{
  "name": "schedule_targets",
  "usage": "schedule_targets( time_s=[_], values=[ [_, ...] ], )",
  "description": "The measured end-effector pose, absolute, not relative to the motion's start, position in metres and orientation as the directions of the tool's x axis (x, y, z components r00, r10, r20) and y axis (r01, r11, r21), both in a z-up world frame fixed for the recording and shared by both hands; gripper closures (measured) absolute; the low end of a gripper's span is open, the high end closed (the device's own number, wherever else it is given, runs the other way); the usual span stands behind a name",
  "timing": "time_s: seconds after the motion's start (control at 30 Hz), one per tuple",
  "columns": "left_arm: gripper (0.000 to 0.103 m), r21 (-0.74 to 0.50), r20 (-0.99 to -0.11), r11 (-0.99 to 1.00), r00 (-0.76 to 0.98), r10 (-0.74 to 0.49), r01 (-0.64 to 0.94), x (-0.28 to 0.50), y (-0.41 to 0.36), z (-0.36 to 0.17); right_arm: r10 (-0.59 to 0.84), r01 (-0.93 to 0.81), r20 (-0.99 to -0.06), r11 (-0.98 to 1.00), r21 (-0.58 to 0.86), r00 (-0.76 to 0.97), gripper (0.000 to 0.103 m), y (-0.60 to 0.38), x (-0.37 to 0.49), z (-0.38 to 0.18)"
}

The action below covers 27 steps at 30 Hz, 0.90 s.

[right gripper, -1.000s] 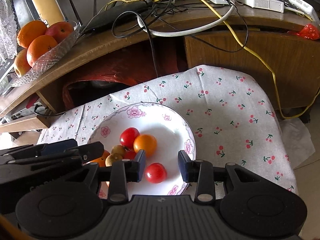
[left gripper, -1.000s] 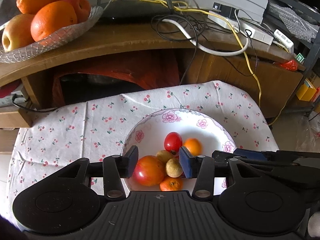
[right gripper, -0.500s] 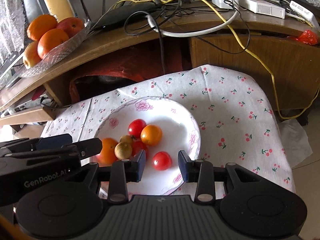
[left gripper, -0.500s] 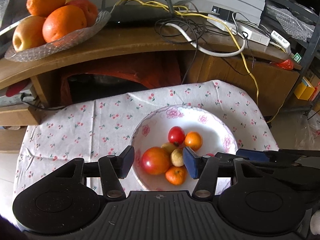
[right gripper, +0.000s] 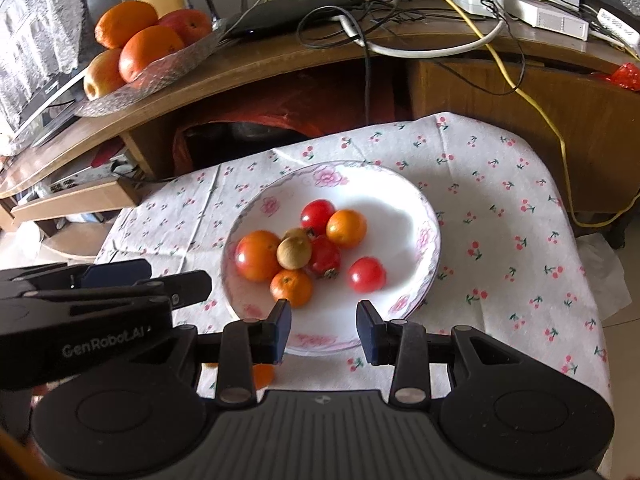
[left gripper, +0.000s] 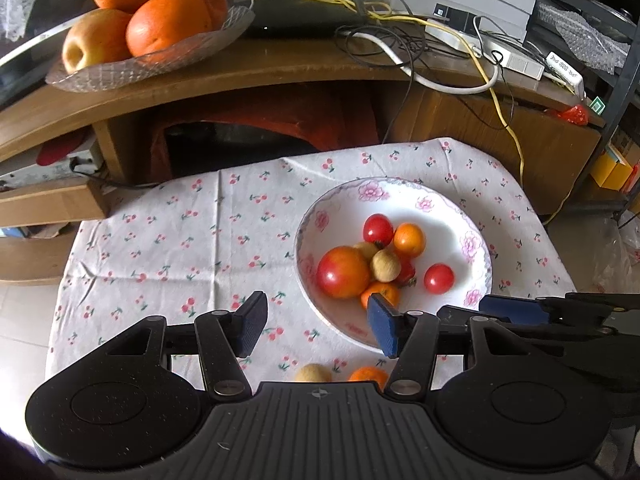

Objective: Organize fruits
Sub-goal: 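Withdraw both open tools toward the last pear and tangerine on the cloth, then grasp the last brown pear with the left tool while the right tool grasps the last tangerine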

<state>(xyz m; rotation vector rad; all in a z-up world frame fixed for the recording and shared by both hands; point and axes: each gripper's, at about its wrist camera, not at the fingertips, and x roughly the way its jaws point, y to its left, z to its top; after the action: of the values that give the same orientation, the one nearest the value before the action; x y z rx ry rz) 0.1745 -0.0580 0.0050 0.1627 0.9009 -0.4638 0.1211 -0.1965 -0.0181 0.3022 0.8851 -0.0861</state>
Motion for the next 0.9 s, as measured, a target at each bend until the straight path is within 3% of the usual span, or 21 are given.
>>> schedule_targets(
  time_s=[0.4, 0.9],
  values=[
    [0.035, -0.054, -0.804, 0.883, 0.504, -0.315, 0.466, 0.166, -0.036, 0.0, 0.122, 0.105, -0.778, 0.966, 0.235, 0.616, 0.065, -0.158, 0.098, -0.02],
    [0.031, -0.072, -0.821, 0.892, 0.48, -0.308, 0.447, 0.175, -0.024, -0.01, 0.113, 0.112, -0.833, 0.972, 0.205, 0.541, 0.065, -0.14, 0.12, -0.062]
  ],
)
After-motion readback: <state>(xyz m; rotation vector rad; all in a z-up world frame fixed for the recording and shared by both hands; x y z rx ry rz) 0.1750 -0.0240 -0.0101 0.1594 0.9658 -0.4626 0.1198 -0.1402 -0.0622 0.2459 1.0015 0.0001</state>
